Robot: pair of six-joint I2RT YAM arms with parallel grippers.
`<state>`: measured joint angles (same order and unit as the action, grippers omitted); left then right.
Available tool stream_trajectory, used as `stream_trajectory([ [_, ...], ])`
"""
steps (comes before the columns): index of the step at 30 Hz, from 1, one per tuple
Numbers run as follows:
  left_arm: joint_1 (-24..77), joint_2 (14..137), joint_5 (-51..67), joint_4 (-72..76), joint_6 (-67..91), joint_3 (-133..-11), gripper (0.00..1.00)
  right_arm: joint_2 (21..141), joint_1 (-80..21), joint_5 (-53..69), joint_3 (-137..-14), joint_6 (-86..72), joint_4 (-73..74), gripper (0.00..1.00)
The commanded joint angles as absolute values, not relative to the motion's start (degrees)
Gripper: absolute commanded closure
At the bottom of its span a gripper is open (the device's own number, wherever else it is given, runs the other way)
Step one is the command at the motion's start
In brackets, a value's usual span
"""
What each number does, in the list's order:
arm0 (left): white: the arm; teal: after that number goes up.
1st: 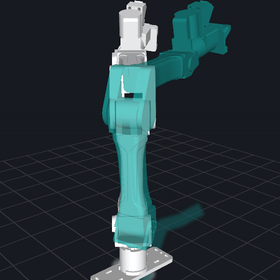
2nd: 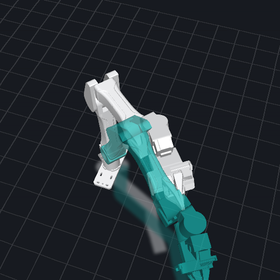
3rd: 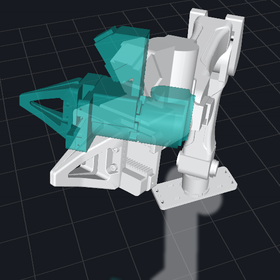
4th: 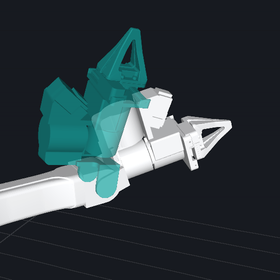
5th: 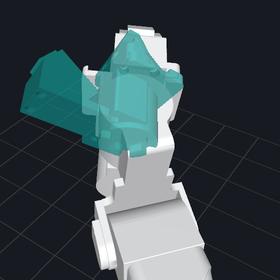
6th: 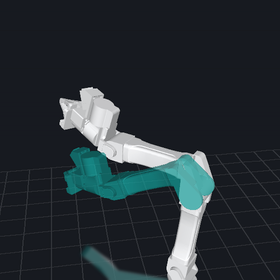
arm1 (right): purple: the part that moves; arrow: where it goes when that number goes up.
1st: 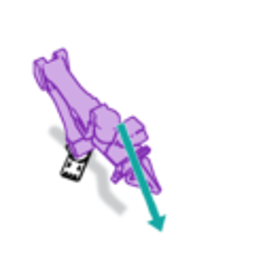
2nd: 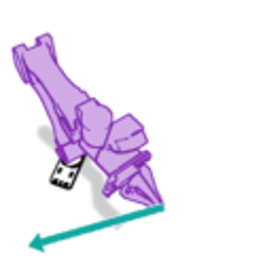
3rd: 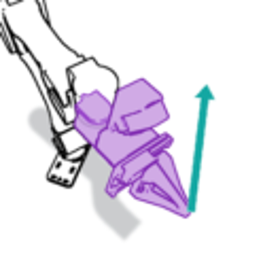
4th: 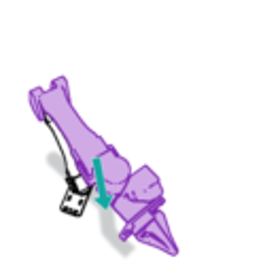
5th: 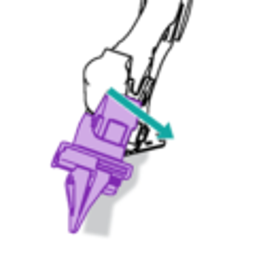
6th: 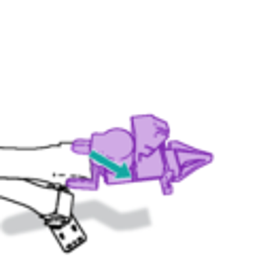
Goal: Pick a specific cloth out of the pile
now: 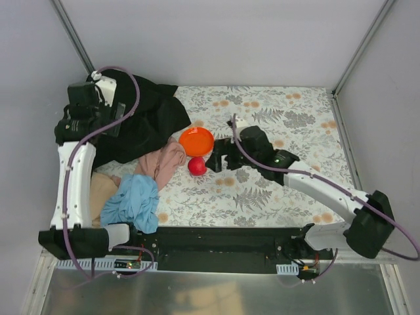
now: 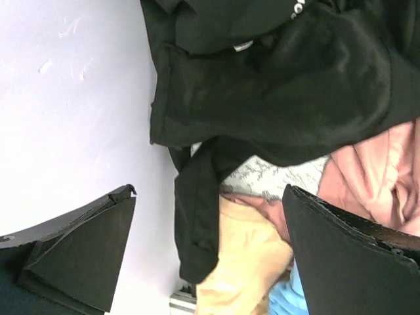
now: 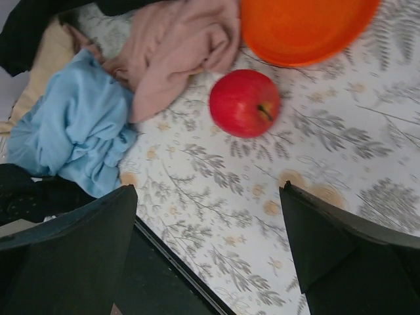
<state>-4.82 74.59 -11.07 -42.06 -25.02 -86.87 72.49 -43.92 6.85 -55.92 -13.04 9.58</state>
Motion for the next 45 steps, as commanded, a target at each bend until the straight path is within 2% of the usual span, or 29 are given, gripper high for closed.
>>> stream_trajectory([
  [1, -4.57, 68.48, -6.33, -48.51, -21.80, -78.86, 0.01, 78.91, -50.17, 7.65, -64.41, -11.25, 6.68, 0.01],
  [8, -5.19, 62.06, -7.12, -48.43, -17.94, -66.98, 0.01, 86.48, -56.16, 8.70, -71.01, -10.28, 6.42, 0.01],
  [15, -8.78, 59.33, -9.84, -47.47, -13.28, -62.05, 0.01, 97.09, -61.25, 13.54, -73.73, -19.59, -5.53, 0.01],
  [21, -12.13, 57.75, -12.47, -46.23, -12.39, -61.26, 0.01, 113.88, -66.00, 12.65, -88.04, -24.60, -4.75, 0.01],
  [25, -12.39, 57.31, -13.45, -46.14, -12.48, -61.35, 0.01, 124.34, -68.55, 10.20, -100.34, -24.00, 2.78, 0.01],
  [26, -12.39, 57.22, -13.19, -46.32, -12.48, -61.35, 0.01, 126.11, -68.90, 9.41, -102.98, -23.91, 4.55, 0.04],
  [28, -12.39, 57.13, -12.92, -46.23, -12.48, -61.43, 0.01, 128.31, -68.91, 10.28, -106.16, -23.99, 6.67, 0.22],
  [32, -12.39, 57.22, -11.96, -46.23, -12.31, -61.52, 0.01, 126.58, -68.99, 9.41, -105.83, -23.73, 8.00, 1.00],
  [40, -12.39, 57.31, -11.16, -46.23, -12.65, -61.44, 0.01, 105.42, -68.91, 13.36, -100.38, -17.24, 8.70, 1.00],
  [45, -12.31, 57.39, -10.37, -46.32, -13.01, -61.61, 0.01, 88.80, -68.03, 3.90, -97.74, -8.02, 12.12, 1.00],
])
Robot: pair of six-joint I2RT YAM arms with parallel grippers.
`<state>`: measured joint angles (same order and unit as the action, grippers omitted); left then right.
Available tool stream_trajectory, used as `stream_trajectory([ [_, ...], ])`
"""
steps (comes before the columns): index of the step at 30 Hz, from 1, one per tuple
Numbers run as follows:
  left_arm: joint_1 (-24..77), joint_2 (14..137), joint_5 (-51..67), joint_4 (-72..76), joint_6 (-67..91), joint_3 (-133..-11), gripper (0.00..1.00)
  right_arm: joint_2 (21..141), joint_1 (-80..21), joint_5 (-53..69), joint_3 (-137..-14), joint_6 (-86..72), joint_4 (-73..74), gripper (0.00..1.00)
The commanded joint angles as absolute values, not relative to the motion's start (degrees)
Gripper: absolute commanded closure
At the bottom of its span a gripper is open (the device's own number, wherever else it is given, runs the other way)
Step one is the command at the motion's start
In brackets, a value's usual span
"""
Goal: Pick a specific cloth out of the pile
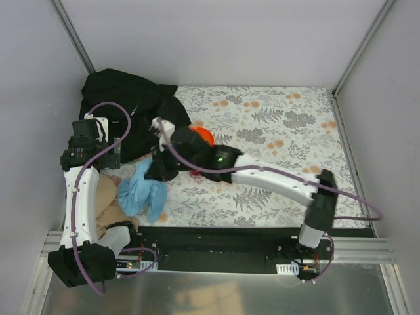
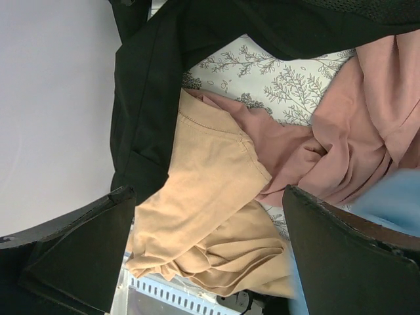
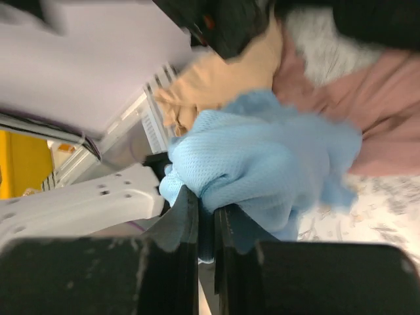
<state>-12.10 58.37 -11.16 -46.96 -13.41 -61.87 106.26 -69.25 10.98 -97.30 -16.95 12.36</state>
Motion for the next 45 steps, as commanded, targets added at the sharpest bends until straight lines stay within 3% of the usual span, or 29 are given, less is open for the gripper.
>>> stream_trajectory([
  [1, -12.39, 57.39, -10.20, -46.32, -13.27, -61.70, 0.01, 85.64, -67.24, 0.56, -97.73, -6.26, 13.35, 1.00],
  [9, -12.31, 57.75, -10.37, -46.32, -14.06, -62.58, 0.01, 66.82, -51.44, -27.99, -96.77, 6.39, 12.84, 1.00],
  [15, -12.39, 58.01, -9.05, -46.23, -14.24, -62.67, 0.01, 61.70, -33.61, -42.26, -89.84, 11.60, 11.07, 1.00],
  [25, -12.39, 58.18, -7.21, -46.32, -14.33, -62.76, 0.01, 62.83, -0.29, -32.01, -66.74, -10.26, 19.52, 1.00],
  [30, -12.30, 58.10, -6.77, -46.41, -14.50, -62.23, 0.01, 74.85, 16.94, -18.05, -57.66, -21.52, 18.18, 1.00],
  [31, -12.22, 58.10, -6.85, -46.32, -14.59, -62.23, 0.01, 77.32, 18.62, -15.84, -58.35, -22.93, 20.28, 0.93],
  [32, -12.22, 58.10, -6.77, -46.41, -15.02, -62.05, 0.01, 79.26, 19.33, -14.08, -59.49, -23.37, 22.91, 0.71],
  [34, -12.22, 58.53, -6.77, -46.49, -15.29, -62.14, 0.01, 80.07, 18.81, -12.57, -60.82, -22.15, 24.87, 0.18],
  [35, -12.22, 58.62, -6.68, -46.49, -15.29, -62.14, 0.01, 79.29, 18.03, -13.18, -60.91, -21.80, 25.05, 0.01],
  [45, -12.22, 60.12, -2.03, -46.67, -14.59, -63.46, 0.01, 63.03, -4.80, -33.04, -62.76, -16.17, 30.23, 0.00],
])
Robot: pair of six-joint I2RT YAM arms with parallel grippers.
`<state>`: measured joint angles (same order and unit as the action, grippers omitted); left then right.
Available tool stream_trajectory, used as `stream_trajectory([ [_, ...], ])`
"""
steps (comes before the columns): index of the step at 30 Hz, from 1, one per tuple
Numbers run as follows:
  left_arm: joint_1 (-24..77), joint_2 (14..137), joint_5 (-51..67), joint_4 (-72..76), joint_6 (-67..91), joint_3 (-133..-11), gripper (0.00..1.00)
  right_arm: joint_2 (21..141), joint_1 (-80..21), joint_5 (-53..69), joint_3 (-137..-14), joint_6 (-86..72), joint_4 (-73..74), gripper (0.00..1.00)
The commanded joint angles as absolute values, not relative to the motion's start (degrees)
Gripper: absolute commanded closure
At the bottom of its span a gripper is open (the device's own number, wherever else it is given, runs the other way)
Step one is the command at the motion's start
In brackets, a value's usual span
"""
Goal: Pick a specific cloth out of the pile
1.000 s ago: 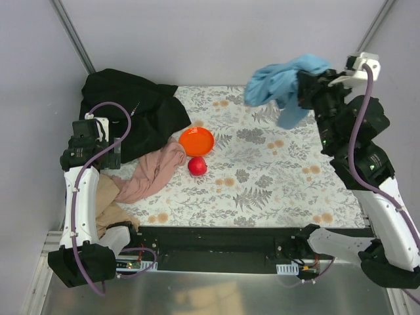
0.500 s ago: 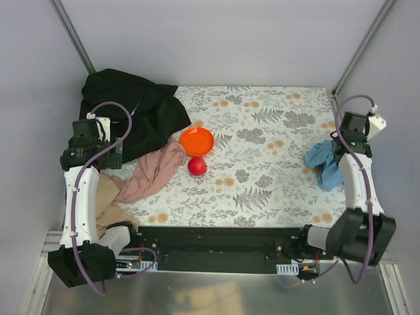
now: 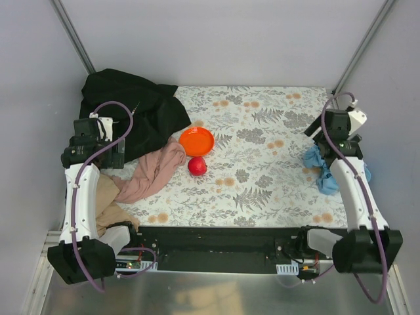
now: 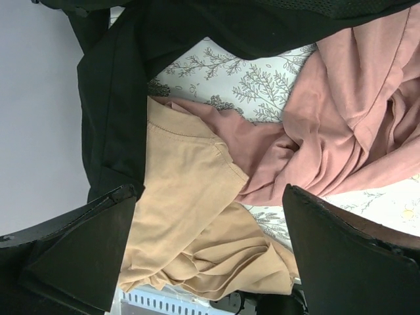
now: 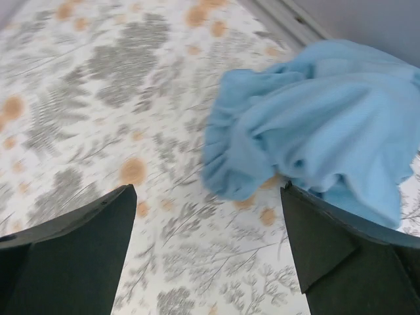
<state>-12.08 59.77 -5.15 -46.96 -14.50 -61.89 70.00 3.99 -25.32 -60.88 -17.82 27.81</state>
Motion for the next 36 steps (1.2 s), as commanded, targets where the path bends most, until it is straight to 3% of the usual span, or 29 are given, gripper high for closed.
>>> stream_trajectory([
  [1, -12.22, 60.12, -1.59, -46.67, -14.68, -63.46, 0.01, 61.45, -7.53, -33.13, -61.80, -16.26, 29.97, 0.00],
  [9, -12.13, 60.99, 7.27, -46.23, -14.33, -61.35, 0.01, 52.74, -21.53, -28.83, -46.16, -14.77, 17.07, 0.01],
  [13, -12.13, 61.79, 14.41, -40.72, -13.45, -56.79, 0.01, 51.68, -21.97, -27.34, -40.70, -15.65, 13.63, 0.01],
  [24, -12.13, 59.68, 16.26, -28.13, -11.87, -44.83, 0.01, 49.40, -22.15, -30.58, -31.30, -14.07, 9.41, 0.01],
  [36, -12.13, 59.68, 16.79, -23.29, -8.53, -40.52, 0.01, 49.31, -22.15, -31.46, -30.76, -13.97, 8.88, 0.00],
])
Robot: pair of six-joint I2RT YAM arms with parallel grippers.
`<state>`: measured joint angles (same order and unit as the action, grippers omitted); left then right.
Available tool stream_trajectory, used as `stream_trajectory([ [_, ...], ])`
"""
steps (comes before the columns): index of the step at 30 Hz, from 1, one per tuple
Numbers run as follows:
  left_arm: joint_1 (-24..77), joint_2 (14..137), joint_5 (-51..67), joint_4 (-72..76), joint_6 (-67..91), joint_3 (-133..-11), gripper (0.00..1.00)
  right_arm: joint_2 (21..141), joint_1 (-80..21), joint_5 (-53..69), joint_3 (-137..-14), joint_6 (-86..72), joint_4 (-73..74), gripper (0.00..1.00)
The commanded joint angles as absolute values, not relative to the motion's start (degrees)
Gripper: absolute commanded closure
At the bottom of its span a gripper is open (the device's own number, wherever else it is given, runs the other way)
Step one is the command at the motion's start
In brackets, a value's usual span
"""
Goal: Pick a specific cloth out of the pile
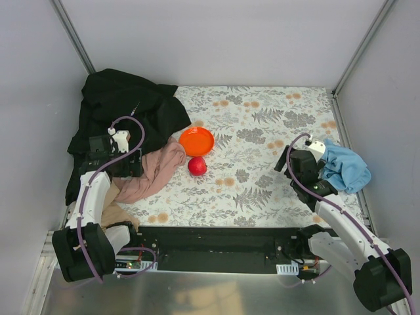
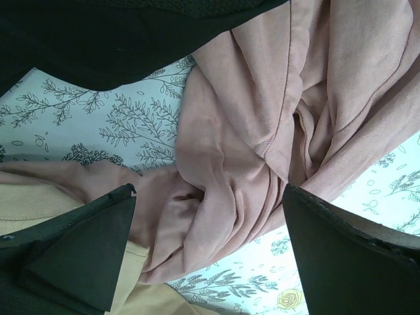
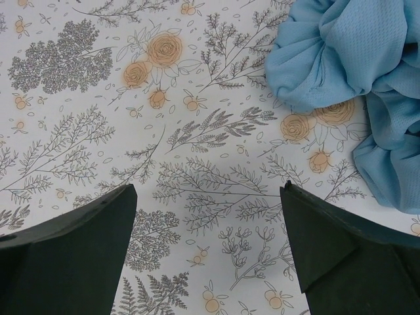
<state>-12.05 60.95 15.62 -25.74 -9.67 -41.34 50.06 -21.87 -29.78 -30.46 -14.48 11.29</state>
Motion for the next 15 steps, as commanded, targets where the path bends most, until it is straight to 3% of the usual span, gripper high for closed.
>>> stream_trajectory([
  [1, -12.22, 59.68, 16.53, -23.20, -8.53, -40.43, 0.01, 49.22, -21.97, -31.46, -30.76, -14.06, 8.88, 0.00],
  [15, -12.22, 59.68, 16.61, -23.29, -8.88, -40.08, 0.01, 48.69, -22.06, -31.82, -30.50, -13.98, 9.05, 0.01],
])
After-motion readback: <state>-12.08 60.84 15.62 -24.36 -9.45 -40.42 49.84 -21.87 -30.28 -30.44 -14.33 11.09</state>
